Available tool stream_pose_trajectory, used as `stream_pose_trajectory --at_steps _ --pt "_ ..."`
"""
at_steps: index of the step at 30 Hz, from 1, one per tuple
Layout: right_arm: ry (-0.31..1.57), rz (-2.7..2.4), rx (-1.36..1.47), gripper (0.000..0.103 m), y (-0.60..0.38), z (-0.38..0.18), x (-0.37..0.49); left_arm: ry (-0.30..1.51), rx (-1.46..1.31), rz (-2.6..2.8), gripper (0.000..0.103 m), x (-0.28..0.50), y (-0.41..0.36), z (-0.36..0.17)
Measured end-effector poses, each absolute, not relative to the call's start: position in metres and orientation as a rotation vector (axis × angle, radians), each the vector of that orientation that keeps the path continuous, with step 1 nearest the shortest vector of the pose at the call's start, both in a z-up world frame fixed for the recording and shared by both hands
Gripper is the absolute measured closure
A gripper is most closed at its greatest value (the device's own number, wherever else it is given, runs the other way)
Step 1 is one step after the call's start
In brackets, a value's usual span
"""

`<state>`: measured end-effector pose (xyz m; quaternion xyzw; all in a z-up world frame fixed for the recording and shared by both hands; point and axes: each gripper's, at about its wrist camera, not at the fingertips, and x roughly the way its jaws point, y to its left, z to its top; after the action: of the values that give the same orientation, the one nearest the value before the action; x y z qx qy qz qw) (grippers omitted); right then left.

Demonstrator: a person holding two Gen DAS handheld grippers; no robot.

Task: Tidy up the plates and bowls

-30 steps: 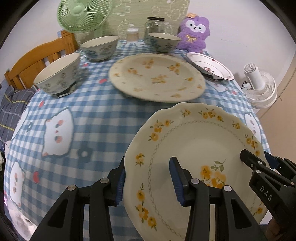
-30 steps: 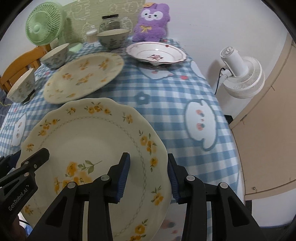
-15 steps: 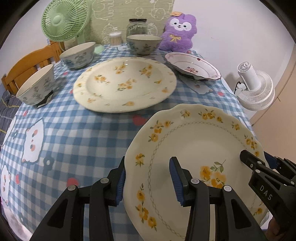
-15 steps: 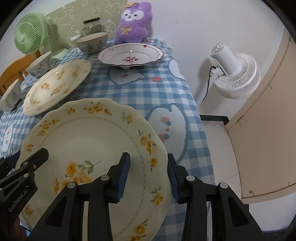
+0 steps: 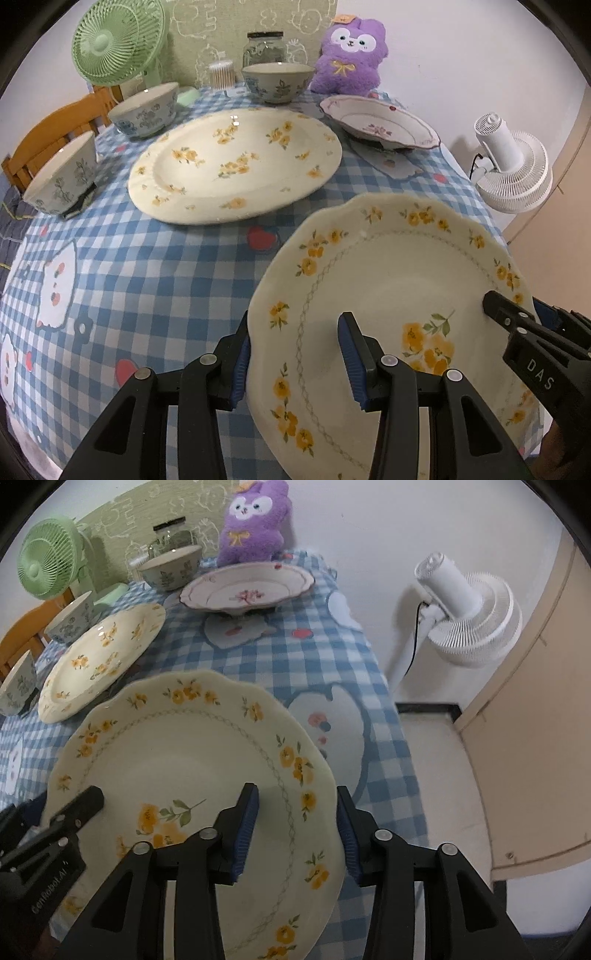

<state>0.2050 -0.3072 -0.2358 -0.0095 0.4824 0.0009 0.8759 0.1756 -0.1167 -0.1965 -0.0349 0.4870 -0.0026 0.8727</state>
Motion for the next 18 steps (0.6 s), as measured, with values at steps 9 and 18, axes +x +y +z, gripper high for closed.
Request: stream_pose_trajectory --at_steps 9,18 --pt "0.962 -0.016 -0.050 0.025 -0.291 -0.224 0.199 1.017 -0.069 -0.084 0.024 0.168 -0.120 -0.187" --pt "0.937 -0.008 -0.021 0.022 -0.276 -0.205 0.196 0.978 -0.075 -0.073 0.020 0.165 -0.098 -0.167"
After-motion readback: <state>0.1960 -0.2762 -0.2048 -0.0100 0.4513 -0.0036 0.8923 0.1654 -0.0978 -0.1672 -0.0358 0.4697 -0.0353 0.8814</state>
